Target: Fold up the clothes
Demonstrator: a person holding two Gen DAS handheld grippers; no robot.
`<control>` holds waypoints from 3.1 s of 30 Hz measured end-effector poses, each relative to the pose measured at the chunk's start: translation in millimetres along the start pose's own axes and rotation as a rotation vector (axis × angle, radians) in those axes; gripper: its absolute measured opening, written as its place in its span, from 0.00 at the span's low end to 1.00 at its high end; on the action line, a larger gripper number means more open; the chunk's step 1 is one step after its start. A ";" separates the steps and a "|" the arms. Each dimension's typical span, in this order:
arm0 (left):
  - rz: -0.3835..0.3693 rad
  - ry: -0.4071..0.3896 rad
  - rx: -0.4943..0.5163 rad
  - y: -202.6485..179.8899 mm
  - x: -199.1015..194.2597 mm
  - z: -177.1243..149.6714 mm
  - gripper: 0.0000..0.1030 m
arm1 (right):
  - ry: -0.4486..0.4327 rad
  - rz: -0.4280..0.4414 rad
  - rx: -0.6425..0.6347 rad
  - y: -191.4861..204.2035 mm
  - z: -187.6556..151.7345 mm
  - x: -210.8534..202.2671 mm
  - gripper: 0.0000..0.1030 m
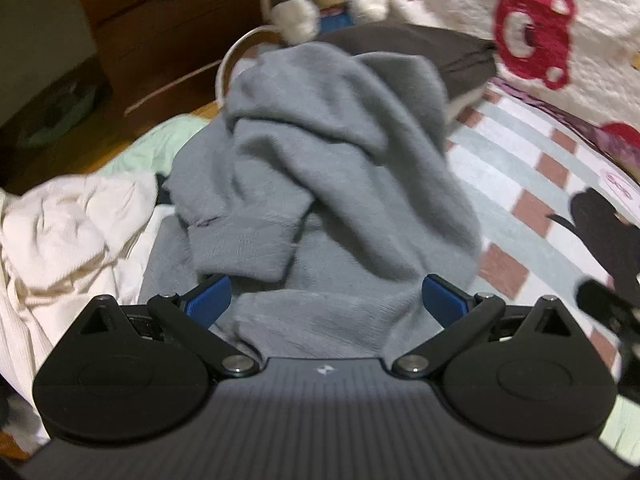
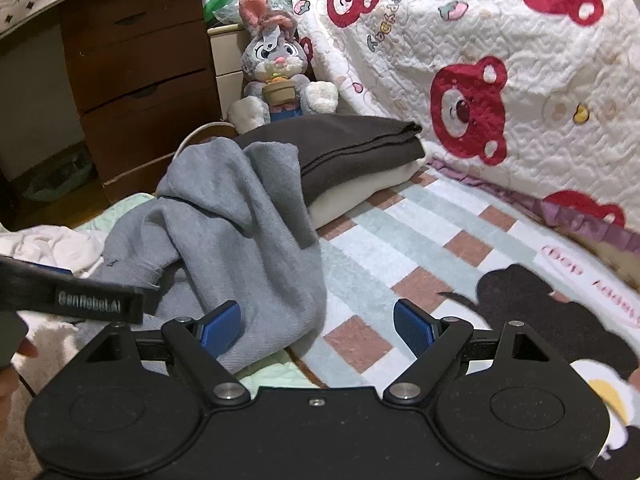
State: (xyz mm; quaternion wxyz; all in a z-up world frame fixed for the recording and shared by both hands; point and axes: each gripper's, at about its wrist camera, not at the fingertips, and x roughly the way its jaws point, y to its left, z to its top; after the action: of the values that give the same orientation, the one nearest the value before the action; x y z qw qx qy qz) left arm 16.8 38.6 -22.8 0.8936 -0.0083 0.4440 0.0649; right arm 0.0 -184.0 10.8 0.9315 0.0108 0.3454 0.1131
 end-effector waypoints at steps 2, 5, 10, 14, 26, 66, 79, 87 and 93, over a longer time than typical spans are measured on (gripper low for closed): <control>0.025 0.001 -0.013 10.1 8.6 3.6 1.00 | 0.012 0.019 0.002 -0.3 -2.3 5.4 0.85; 0.024 -0.033 -0.040 29.4 17.0 9.4 1.00 | 0.005 0.024 -0.034 4.6 -5.2 10.1 0.84; -0.068 -0.171 -0.123 71.2 14.9 19.8 1.00 | -0.002 0.056 -0.055 5.5 -5.7 19.1 0.84; -0.074 -0.200 -0.088 88.1 24.2 30.1 1.00 | 0.004 0.098 -0.026 -0.6 -3.4 26.9 0.84; -0.234 -0.095 -0.056 121.3 60.7 33.0 0.82 | 0.166 0.270 0.227 -19.5 -4.3 89.3 0.84; -0.480 0.052 -0.423 128.0 171.4 64.9 0.35 | 0.064 0.698 0.670 -25.0 -21.5 154.4 0.09; -0.357 -0.010 -0.085 61.9 127.7 68.7 0.33 | -0.060 0.822 0.579 -32.5 -6.5 95.4 0.03; -0.202 -0.077 -0.142 73.0 126.8 78.0 0.68 | -0.014 0.414 0.414 -44.3 -17.8 101.0 0.39; -0.193 0.092 -0.164 70.7 165.3 74.4 0.87 | 0.108 0.325 0.560 -59.8 -52.1 136.9 0.73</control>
State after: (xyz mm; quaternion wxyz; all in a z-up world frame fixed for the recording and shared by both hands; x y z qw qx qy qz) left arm 165.8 132.0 -106.1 0.8707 -0.1267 0.4749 0.0142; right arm 79.2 -215.4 -122.5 0.8425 0.3153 0.4060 0.1613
